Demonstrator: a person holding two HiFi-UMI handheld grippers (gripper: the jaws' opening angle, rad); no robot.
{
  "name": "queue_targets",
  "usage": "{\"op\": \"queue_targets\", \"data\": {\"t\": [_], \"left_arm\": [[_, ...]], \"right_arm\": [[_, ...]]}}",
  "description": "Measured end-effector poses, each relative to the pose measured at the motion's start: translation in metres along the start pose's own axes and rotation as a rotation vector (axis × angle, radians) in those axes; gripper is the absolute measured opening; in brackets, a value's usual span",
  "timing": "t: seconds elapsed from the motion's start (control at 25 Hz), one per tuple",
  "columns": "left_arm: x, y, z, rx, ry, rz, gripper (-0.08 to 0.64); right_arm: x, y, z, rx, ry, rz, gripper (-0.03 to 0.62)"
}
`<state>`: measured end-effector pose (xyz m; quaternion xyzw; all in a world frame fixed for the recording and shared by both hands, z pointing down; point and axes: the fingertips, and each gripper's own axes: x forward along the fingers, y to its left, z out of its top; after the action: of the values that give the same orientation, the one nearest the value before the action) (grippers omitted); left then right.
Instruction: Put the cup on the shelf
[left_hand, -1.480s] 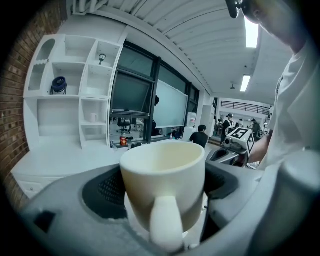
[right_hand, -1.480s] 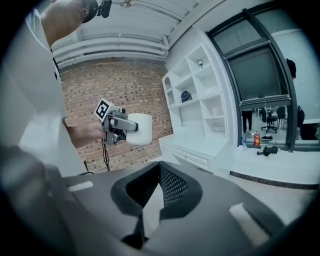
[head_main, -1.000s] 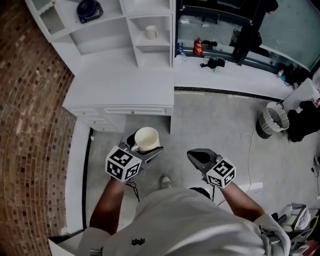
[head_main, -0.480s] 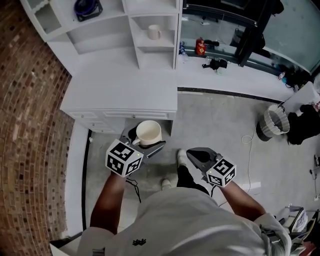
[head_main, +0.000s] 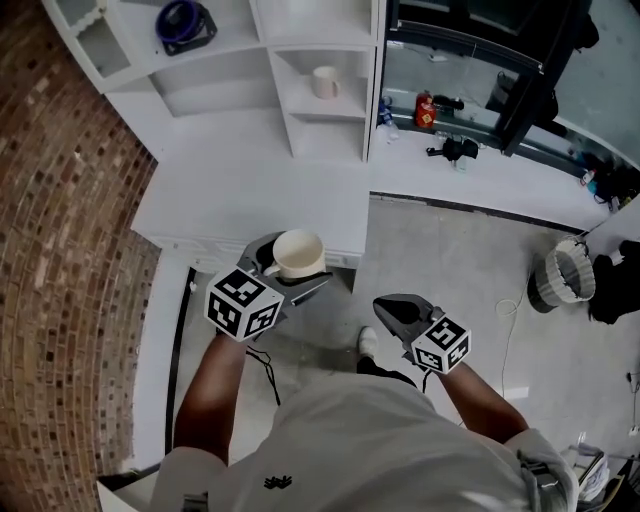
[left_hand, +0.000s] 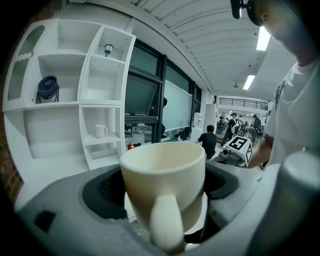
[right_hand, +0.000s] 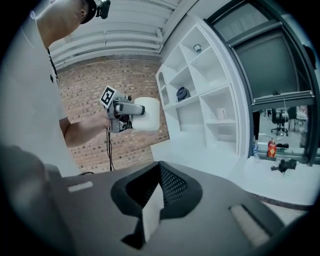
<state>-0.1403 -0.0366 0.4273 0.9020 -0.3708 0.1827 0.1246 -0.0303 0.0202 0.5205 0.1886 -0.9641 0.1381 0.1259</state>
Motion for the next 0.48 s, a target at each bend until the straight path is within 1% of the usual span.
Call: {"op": "queue_targets", "data": {"t": [0.24, 0.48], "left_arm": [[0.04, 0.036, 0.052, 0.028, -0.014, 0.017, 0.439], [0.072, 0.071, 0.092, 0.025, -0.029, 0.033, 0.439]], "right_arm": [[0.008, -0.059, 0.018, -0.004, 0.012, 0.032, 0.011], [0.014, -0.101, 0.03, -0.019, 0.031, 0.078, 0.011]]}}
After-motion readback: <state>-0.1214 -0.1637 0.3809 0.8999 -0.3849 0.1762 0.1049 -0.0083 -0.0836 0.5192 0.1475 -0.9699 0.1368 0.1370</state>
